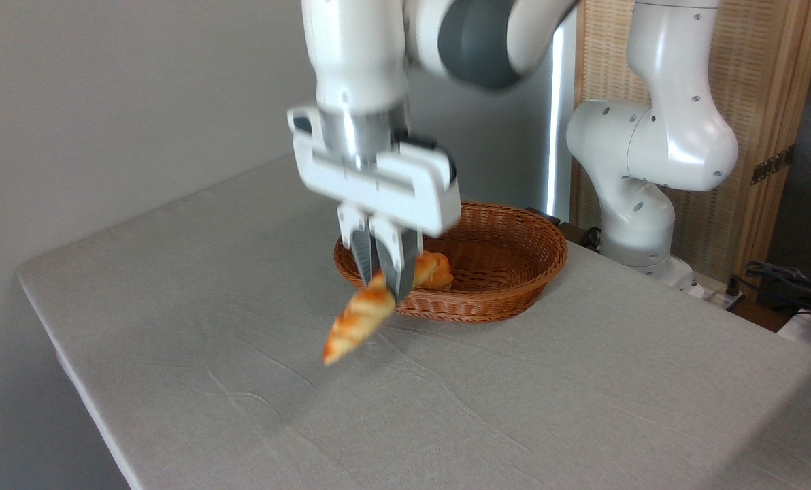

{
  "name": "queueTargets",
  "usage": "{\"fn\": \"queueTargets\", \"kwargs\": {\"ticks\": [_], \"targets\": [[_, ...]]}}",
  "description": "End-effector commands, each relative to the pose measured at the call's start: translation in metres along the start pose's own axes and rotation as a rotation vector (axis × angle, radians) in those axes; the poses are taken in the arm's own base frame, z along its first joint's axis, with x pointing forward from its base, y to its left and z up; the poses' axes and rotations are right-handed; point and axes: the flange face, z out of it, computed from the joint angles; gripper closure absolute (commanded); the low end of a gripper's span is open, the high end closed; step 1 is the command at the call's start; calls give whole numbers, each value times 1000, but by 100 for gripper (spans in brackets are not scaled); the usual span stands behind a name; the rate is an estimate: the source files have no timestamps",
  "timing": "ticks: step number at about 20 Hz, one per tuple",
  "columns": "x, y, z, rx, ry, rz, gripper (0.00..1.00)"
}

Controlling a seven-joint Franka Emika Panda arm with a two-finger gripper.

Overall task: Put bread into the basket
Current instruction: 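Carry the braided roll over the wicker basket and lower it inside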

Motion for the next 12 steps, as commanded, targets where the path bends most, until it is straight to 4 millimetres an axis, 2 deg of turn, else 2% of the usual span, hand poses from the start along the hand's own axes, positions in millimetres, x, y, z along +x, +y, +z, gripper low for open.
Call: {"fn": "queueTargets", "kwargs": {"ticks": [1, 2, 3, 6, 8, 9, 10, 12], "targets": [[-9, 27, -46, -68, 4, 34, 92], [-10, 34, -45, -78, -16, 59, 92], [-11, 51, -44, -100, -55, 127, 92], [-29, 84, -25, -138, -116, 242, 91], [-44, 95, -9, -154, -142, 281, 90], [-50, 102, -1, -167, -158, 318, 86], [-53, 103, 3, -176, -167, 329, 85], [-55, 116, 23, -213, -215, 366, 84]]}}
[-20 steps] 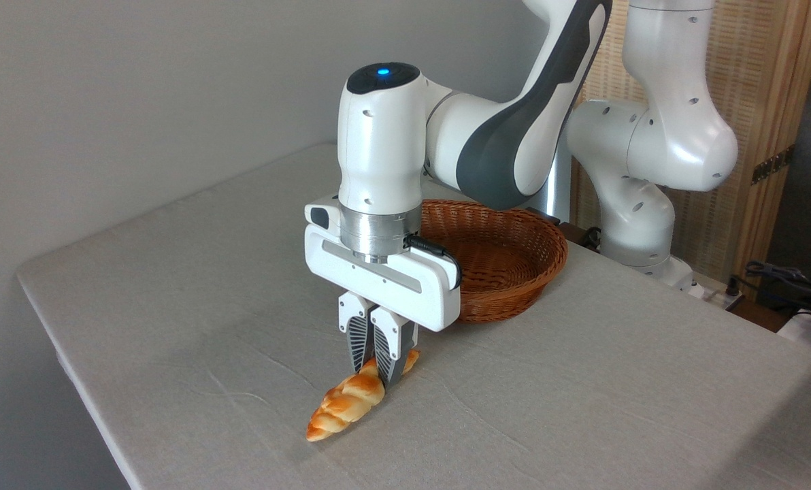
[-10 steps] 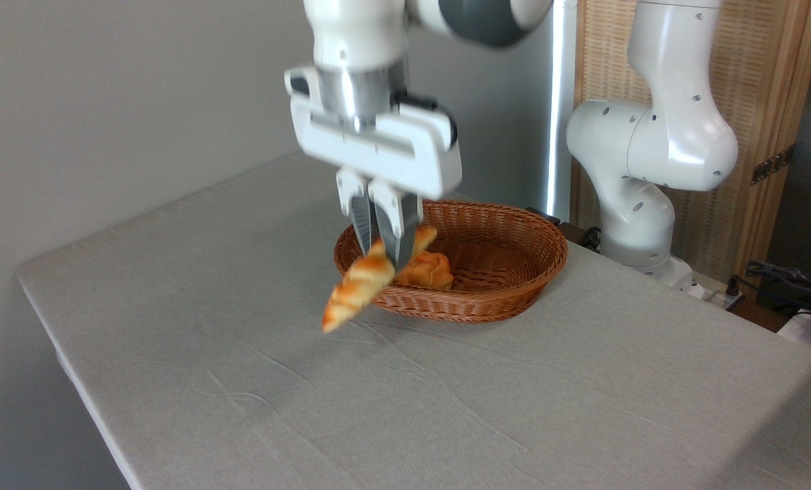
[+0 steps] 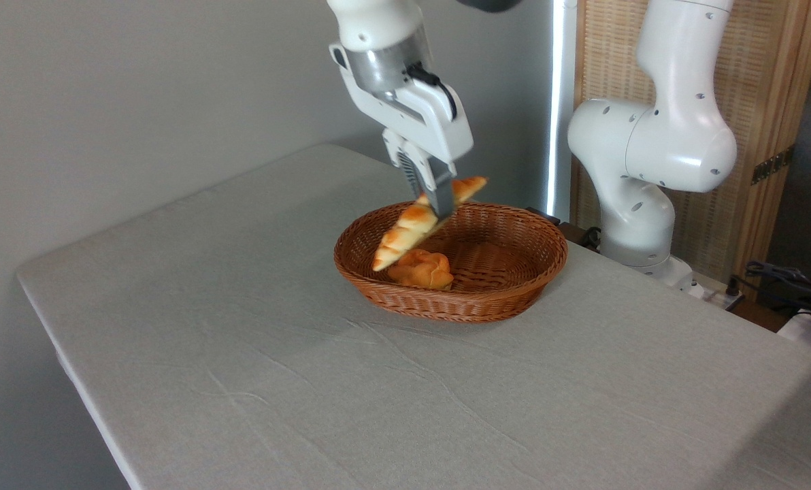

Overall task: Put bread into the basket
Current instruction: 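Carry the braided roll over the wicker basket and lower it inside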

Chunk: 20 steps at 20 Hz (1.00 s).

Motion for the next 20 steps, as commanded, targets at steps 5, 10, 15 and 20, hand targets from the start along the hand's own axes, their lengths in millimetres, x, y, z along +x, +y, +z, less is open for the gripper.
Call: {"fn": "queueTargets", "kwargs": {"ticks": [5, 10, 15, 20], "targets": [[3, 29, 46, -151, 21, 78, 80], [1, 28, 60, -169, 3, 84, 31], [0, 26, 65, -168, -6, 83, 0], [-1, 25, 69, -172, -16, 82, 0]]}}
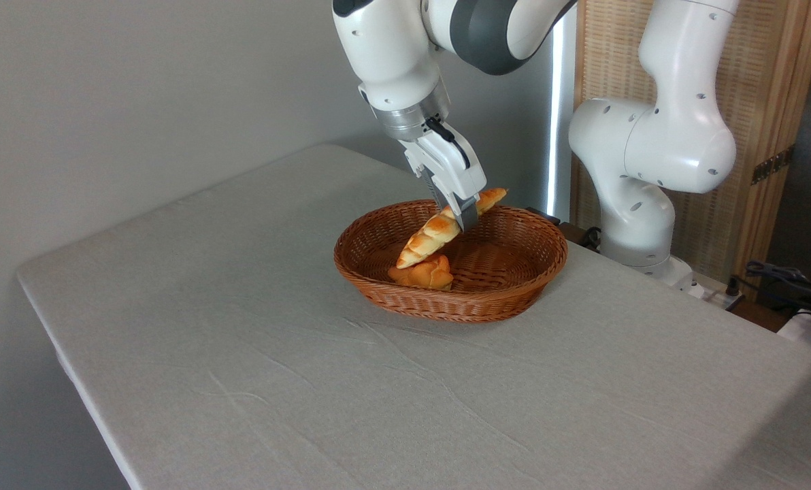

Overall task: Put bread into the basket
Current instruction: 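Carry the braided roll over the wicker basket and lower it inside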

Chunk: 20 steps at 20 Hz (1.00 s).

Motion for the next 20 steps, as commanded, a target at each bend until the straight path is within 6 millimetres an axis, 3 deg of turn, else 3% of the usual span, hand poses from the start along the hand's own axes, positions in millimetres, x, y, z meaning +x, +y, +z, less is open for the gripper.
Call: {"fn": "queueTargets", "kwargs": {"ticks": [1, 7, 17, 20], "targets": [[-6, -4, 4, 4, -15, 13, 0], [-16, -14, 14, 55, -108, 7, 0], [-18, -20, 12, 77, -102, -2, 0], [-19, -20, -4, 125, -79, -3, 0]]}}
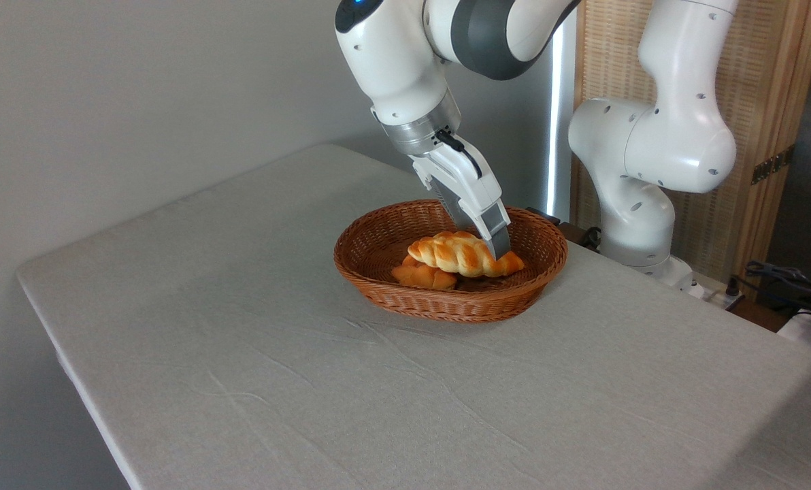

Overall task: Put bread into the basket
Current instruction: 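Open the gripper to release the roll and raise it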

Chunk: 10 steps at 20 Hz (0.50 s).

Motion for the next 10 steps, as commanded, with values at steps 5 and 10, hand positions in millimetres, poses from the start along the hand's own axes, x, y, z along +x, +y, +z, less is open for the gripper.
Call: {"fn": "queueTargets", "kwargs": {"ticks": [5, 10], "targets": [[-4, -3, -85, 179, 113, 4, 0], [-9, -14, -134, 235, 187, -11, 0]]}}
